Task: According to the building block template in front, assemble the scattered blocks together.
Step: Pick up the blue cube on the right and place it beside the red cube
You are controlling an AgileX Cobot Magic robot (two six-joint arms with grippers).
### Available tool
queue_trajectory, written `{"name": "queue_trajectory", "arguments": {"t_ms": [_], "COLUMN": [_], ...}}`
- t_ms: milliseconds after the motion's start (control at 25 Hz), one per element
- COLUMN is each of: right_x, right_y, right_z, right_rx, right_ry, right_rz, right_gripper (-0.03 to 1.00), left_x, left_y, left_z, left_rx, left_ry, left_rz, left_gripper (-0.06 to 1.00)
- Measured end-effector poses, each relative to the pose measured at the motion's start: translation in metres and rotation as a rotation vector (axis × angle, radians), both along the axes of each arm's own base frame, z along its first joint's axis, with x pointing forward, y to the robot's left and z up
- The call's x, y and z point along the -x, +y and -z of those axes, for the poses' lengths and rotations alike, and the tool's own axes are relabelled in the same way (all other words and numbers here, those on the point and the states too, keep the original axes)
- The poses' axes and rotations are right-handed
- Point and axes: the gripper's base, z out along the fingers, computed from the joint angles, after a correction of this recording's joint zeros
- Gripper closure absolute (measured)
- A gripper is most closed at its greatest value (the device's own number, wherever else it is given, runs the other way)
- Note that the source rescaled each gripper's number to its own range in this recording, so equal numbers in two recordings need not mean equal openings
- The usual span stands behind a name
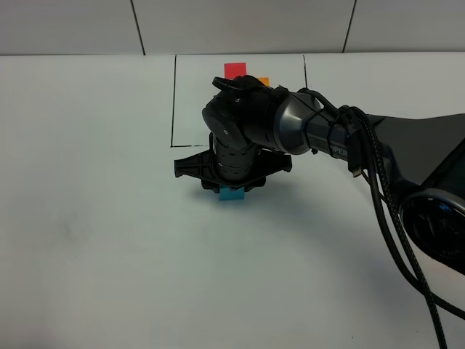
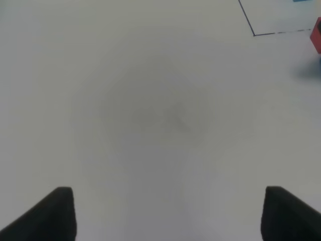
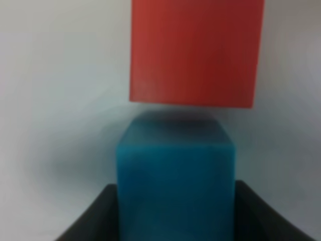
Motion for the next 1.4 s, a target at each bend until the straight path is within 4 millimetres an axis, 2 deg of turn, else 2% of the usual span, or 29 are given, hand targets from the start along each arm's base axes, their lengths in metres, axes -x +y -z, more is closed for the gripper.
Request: {"name": "queue_trajectory", "arguments": {"t_ms": [1400], "right_x": [-0.0061], "right_y": [-0.0014], "right_z": [0.0028], "right_rx": [-0.010], "right_ry": [-0.034], "right_rz": [0.009], "right_gripper": [0.96], "left_x": [0.0000], "left_y": [0.0000], "left_z": [0.0000], "left_rx": [0.000], "left_ry": [0.000], "left_rz": [0.000], "left_gripper": [0.16]}}
